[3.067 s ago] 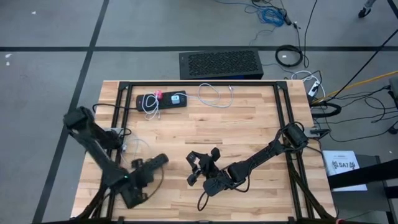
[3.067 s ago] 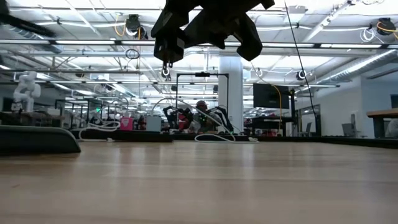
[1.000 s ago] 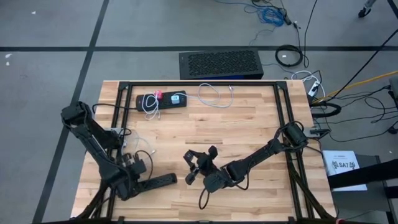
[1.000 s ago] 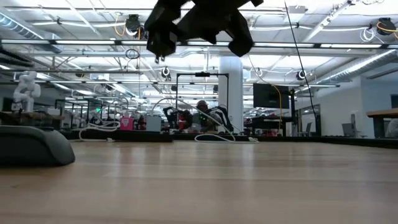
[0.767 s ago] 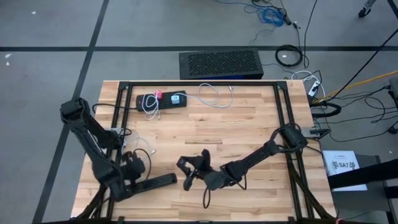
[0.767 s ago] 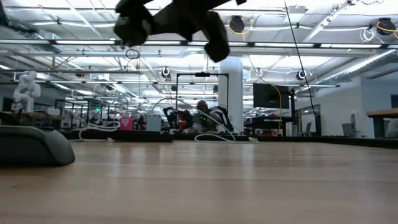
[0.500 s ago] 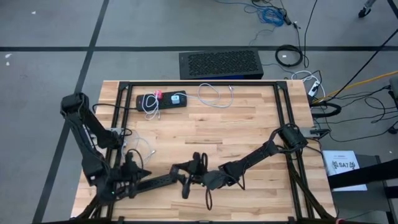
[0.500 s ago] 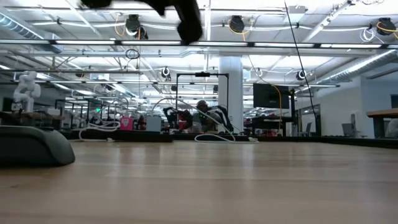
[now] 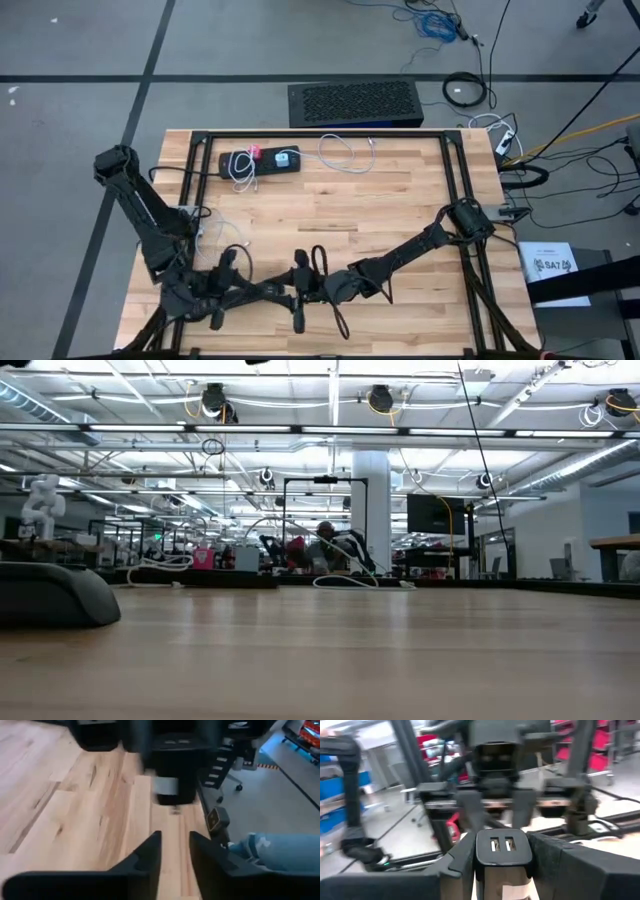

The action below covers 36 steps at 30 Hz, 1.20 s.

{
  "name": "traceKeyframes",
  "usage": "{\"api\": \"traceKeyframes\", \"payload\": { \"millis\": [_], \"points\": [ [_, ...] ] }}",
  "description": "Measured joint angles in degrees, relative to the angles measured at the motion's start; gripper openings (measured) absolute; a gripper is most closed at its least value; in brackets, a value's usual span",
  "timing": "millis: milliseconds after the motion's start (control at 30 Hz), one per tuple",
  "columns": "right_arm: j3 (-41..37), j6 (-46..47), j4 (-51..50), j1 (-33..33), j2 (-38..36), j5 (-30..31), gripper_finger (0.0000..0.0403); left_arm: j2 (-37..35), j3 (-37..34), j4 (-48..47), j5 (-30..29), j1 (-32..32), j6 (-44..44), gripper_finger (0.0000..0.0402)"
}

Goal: Insert USB
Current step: Insert the black charger adapter into the bottom left black outlet extension

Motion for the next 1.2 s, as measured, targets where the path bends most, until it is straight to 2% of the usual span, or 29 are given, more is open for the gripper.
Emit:
{"api": "traceKeyframes", "payload": {
  "millis": [133, 300, 500, 767, 1200],
  "points": [
    [0.0, -0.3, 0.0, 0.2, 0.0, -2.0, 0.0115, 0.1, 0.0, 1.2, 2.7, 2.7, 1.8, 0.0139],
    [0.0, -1.2, 0.1, 0.4, 0.0, -2.4, 0.0115, 0.1, -0.1, 8.9, 5.9, 4.0, 10.6, 0.0166],
    [0.0, -1.7, 0.0, 0.3, 0.0, -3.5, 0.0115, 0.6, -0.1, 11.6, 7.9, 6.4, 13.4, 0.0171],
    [0.0, -1.8, -0.3, 0.4, 0.0, -5.5, 0.0115, 4.6, -0.1, 17.0, 14.9, 10.1, 15.6, 0.0171],
    [0.0, -2.8, 0.5, 0.5, -0.1, -4.9, 0.0115, 7.5, -0.2, 24.4, 14.4, 11.4, 20.5, 0.0172]
  ]
}}
